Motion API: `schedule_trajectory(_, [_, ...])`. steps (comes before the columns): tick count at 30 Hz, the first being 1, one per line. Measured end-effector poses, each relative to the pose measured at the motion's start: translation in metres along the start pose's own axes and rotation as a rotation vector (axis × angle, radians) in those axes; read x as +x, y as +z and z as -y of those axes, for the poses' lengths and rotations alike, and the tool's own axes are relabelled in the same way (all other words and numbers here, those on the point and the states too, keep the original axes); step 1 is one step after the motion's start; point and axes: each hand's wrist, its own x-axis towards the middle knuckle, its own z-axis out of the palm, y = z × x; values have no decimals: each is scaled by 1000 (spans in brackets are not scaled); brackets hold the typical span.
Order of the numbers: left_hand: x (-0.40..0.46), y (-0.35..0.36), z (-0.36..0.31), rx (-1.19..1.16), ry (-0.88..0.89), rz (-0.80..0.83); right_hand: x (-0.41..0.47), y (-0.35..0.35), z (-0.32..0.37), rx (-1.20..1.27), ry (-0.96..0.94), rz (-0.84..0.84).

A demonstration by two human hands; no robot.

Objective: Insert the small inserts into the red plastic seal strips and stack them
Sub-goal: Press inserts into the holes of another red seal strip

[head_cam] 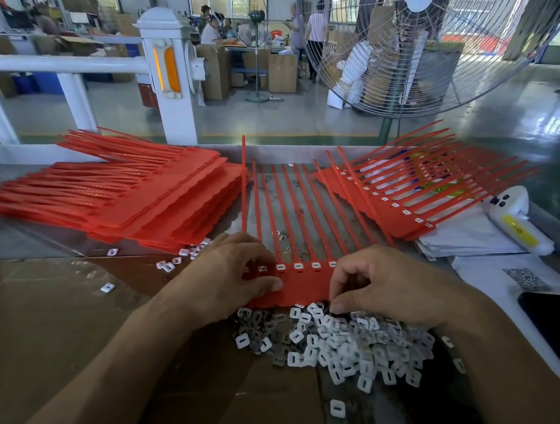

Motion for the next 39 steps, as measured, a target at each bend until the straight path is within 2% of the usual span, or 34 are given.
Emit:
schedule_trajectory(8, [0, 0, 0, -4, -7, 2, 0, -7, -8, 204, -31, 14])
schedule_trajectory(11, [-1, 0, -1, -5, -6, 1, 1, -11, -19, 224, 31, -181])
schedule_trajectory(14, [0, 0, -1, -5, -9, 2, 4, -17, -32, 294, 187, -439])
schedule_trajectory(17, [0, 0, -1, -10, -6, 4, 4, -19, -40, 281, 288, -548])
schedule_trajectory(25, [0, 1, 1, -15, 3, -4, 3, -18, -37, 174, 390, -600])
schedule_trajectory(30, [0, 2, 2, -11, 7, -8, 3, -19, -38, 129, 439, -568])
schedule_trajectory(39, [0, 2, 3, -9, 5, -5, 7, -16, -37, 95, 466, -585])
